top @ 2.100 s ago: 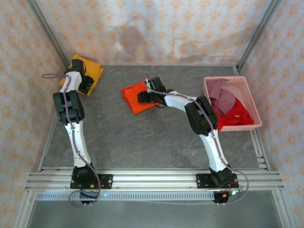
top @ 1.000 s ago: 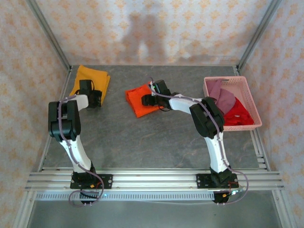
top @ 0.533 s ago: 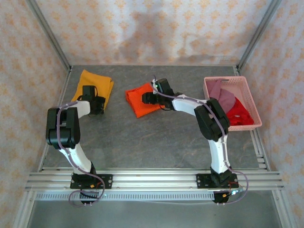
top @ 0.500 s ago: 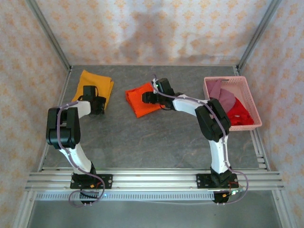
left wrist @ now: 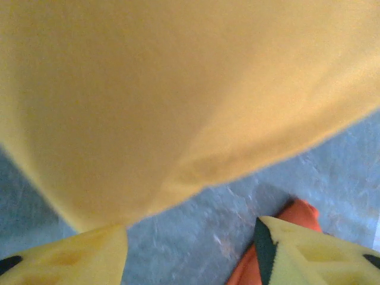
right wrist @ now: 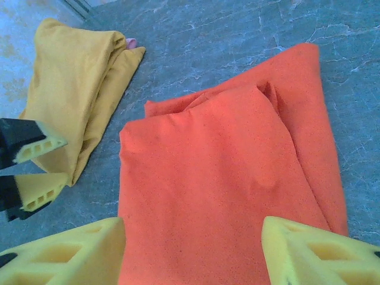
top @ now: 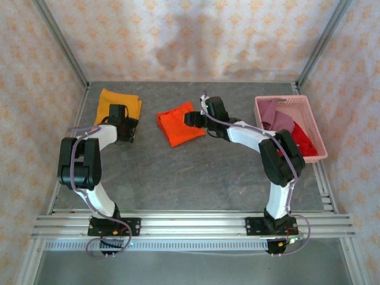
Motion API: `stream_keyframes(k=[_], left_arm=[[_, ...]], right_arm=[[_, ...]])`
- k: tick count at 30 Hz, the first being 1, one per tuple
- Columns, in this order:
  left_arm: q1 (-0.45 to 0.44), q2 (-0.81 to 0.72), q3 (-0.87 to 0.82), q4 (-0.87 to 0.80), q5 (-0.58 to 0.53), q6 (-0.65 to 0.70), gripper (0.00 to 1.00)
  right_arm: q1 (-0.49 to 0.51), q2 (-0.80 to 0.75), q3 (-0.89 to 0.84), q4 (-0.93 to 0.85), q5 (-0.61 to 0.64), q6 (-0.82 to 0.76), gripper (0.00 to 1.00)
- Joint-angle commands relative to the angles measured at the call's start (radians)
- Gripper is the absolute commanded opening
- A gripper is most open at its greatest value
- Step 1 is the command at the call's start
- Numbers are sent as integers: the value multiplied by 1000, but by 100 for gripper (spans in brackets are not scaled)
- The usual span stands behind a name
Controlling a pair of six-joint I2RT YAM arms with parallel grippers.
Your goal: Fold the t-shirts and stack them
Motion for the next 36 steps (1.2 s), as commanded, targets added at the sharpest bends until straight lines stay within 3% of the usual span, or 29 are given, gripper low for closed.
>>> stream_keyframes(k=[1, 4, 6, 14, 18, 21, 23, 28, 34, 36], left_arm=[[-67, -93, 50, -151, -134, 188, 67], [-134, -139, 20, -139, -141, 262, 90], [-183, -146, 12, -120, -109, 314, 99], [-279, -53, 0, -47, 14, 344, 100], [-282, -7, 9, -8, 63, 339, 100], [-285, 15, 21, -5, 68, 335, 100], [-289, 24, 23, -3, 67, 332, 99], [-289, 47, 35, -7, 65, 344, 97], [-287, 129, 114, -57, 51, 419, 95], [-285, 157, 138, -62, 58, 431, 94]], right_arm=[[-14, -49, -32, 59, -3, 23, 63], [-27, -25, -5, -1, 22, 32, 63], [-40, 12, 48, -81, 42, 31, 65], [-49, 262, 377, -441, 82, -71, 83], [-49, 370, 501, -522, 69, -105, 83], [-50, 426, 568, -567, 30, -103, 75], [-48, 439, 572, -569, 5, -81, 64], [-44, 387, 468, -463, 0, 15, 23], [-37, 345, 397, -431, 2, 29, 17], [-37, 344, 406, -460, 22, 19, 20]])
